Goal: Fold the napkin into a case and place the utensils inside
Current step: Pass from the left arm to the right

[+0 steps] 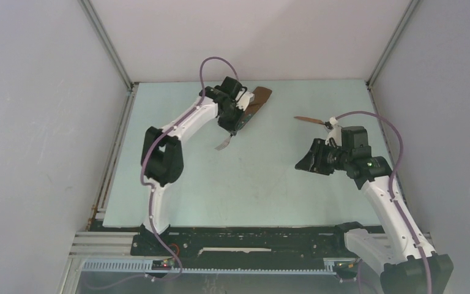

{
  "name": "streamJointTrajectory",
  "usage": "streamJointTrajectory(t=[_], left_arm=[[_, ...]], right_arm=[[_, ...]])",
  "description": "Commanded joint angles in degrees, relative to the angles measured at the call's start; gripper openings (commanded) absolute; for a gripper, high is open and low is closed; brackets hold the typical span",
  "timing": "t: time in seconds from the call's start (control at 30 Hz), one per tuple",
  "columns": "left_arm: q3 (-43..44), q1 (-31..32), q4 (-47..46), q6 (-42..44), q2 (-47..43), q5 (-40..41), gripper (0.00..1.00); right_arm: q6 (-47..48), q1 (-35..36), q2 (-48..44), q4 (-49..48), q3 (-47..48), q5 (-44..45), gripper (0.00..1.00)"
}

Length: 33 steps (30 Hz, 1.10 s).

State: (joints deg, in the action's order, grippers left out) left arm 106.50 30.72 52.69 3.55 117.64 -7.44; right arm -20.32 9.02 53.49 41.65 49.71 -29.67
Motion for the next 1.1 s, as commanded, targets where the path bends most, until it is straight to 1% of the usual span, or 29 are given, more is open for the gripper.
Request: streamJointTrajectory(t=[0.0,0.13,0.2,0.23,0.27,0.33,0.4,0.47,0.57,0.6,0.63,0.7,0.77,0.97,1.07], left_arm=[[11.18,-2.12,8.64,0.75,8.53,-0.37,0.00],[26.41,-3.97,13.40,0.37,17.84,-0.74,0.00],[31.04,-4.51,14.97,0.02,20.73,-1.01,0.00],[31.85,-4.65,15.24,-0.41,21.37,-1.38,0.00],[31.74,-4.76,15.07,-1.41,21.49,-1.68,0.00],[30.74,-4.79,14.76,-3.09,21.17,-1.27,0.00],[28.83,-4.83,14.30,-5.52,20.30,-1.13,0.00],[26.29,-4.81,13.34,-7.34,18.80,-0.72,0.00],[20.96,-4.64,10.04,-9.24,15.22,-1.00,0.00],[18.62,-4.43,8.21,-9.94,13.51,-1.11,0.00],[16.24,-4.18,6.64,-10.54,11.98,-0.83,0.00],[11.69,-3.83,3.51,-11.51,8.88,-0.65,0.00],[7.10,-3.70,-0.41,-12.95,6.06,-0.58,0.00],[-1.90,-3.30,-7.35,-15.70,0.38,3.68,0.00],[-4.89,-3.22,-10.18,-16.46,-1.72,5.27,0.00]], right_arm=[[0.92,-0.23,0.30,-0.45,-0.51,-1.67,0.53],[-0.65,0.00,2.52,-4.13,-1.68,-3.11,0.61],[-3.25,0.81,5.11,-9.63,-3.50,-4.45,0.65],[-5.26,1.58,7.02,-13.59,-4.41,-4.69,0.67],[-7.62,2.79,9.23,-17.98,-5.22,-5.18,0.68],[-14.34,6.02,14.37,-30.18,-6.93,-4.65,0.69],[-22.43,9.84,21.04,-45.21,-8.59,-2.09,0.67],[-30.58,13.67,29.37,-60.17,-8.71,-1.01,0.63],[-41.32,18.54,43.56,-80.05,-4.34,-2.35,0.56],[-46.41,19.44,48.02,-85.63,-2.63,-2.99,0.54],[-49.21,20.43,53.62,-89.40,-0.65,-3.75,0.52],[-51.83,22.03,59.55,-92.67,4.05,-3.77,0.49],[-52.19,23.13,62.32,-93.99,5.41,-2.34,0.49],[-52.67,24.54,65.09,-91.15,6.99,0.66,0.51],[-54.01,24.77,66.45,-92.69,6.97,0.34,0.51]])
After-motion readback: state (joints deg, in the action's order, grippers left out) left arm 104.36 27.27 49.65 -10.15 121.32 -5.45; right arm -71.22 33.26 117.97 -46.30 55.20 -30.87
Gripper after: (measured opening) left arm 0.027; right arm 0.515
